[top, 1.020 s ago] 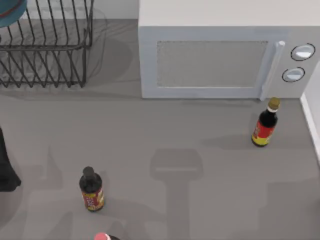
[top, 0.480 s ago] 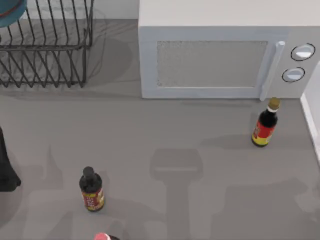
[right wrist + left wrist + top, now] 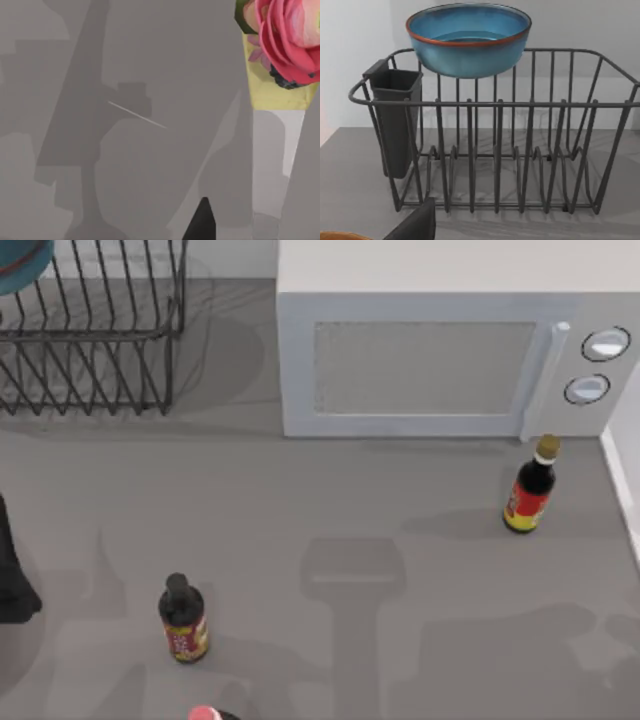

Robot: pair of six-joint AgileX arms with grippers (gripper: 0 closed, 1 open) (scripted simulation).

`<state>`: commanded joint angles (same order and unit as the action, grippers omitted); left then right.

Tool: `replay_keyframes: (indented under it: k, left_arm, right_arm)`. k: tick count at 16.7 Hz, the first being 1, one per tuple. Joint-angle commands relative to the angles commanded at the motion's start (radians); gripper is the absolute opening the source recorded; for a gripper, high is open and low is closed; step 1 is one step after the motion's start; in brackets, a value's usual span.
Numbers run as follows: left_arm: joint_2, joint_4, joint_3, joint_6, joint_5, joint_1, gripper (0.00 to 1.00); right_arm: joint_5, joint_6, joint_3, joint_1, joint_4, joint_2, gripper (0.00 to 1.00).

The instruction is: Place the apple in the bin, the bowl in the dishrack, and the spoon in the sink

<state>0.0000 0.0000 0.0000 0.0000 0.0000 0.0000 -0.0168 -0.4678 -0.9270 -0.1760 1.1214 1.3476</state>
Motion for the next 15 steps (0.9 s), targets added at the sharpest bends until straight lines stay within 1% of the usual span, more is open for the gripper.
replay_keyframes:
  k: [3,5,7,10,15]
  left_arm:
    - [0.000,0.000,0.000,0.000,0.000,0.000,1.00]
    - [0.000,0.000,0.000,0.000,0.000,0.000,1.00]
    - [0.000,0.000,0.000,0.000,0.000,0.000,1.00]
    - [0.000,0.000,0.000,0.000,0.000,0.000,1.00]
    - [0.000,0.000,0.000,0.000,0.000,0.000,1.00]
  right_arm:
    - [0.000,0.000,-0.062,-0.001,0.025,0.055,0.00]
    - [0.001,0.000,-0.156,-0.001,0.061,0.137,0.00]
    - [0.002,-0.002,-0.291,0.000,0.111,0.249,0.00]
    - [0.004,-0.002,-0.569,0.003,0.203,0.454,0.00]
    - [0.007,0.006,-1.131,0.010,0.374,0.839,0.00]
